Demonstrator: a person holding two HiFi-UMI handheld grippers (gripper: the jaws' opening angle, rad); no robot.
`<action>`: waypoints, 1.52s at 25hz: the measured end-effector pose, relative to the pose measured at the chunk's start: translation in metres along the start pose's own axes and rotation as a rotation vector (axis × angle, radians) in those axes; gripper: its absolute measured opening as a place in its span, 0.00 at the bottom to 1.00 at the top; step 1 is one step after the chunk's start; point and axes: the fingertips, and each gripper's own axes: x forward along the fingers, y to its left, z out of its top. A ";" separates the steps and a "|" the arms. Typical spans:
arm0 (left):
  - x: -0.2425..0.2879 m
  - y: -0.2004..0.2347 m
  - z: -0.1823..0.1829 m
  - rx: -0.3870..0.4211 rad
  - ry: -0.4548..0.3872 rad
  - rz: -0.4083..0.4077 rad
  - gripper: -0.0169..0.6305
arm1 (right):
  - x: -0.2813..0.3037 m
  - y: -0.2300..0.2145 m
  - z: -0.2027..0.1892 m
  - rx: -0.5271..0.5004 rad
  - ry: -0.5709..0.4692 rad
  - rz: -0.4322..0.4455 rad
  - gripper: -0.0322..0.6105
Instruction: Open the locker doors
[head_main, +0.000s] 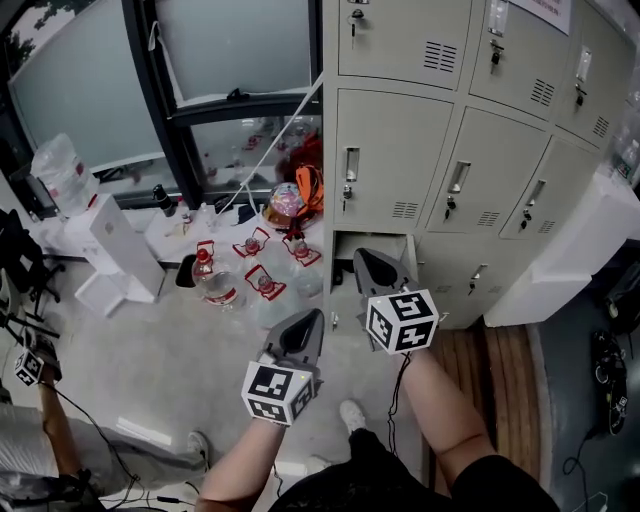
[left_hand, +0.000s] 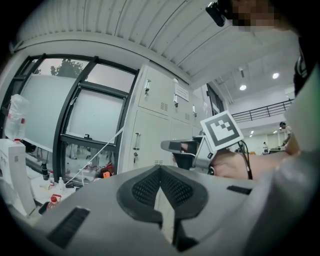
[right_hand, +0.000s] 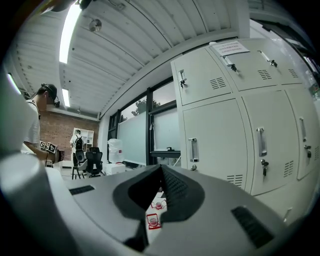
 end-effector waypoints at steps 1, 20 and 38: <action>0.007 0.003 0.001 0.002 0.001 0.003 0.03 | 0.008 -0.007 0.001 0.005 -0.003 0.000 0.05; 0.126 0.065 0.015 0.007 0.001 0.047 0.03 | 0.157 -0.099 0.016 0.010 0.004 0.023 0.19; 0.168 0.106 0.016 0.008 0.003 0.084 0.03 | 0.234 -0.118 0.012 -0.024 0.023 0.035 0.28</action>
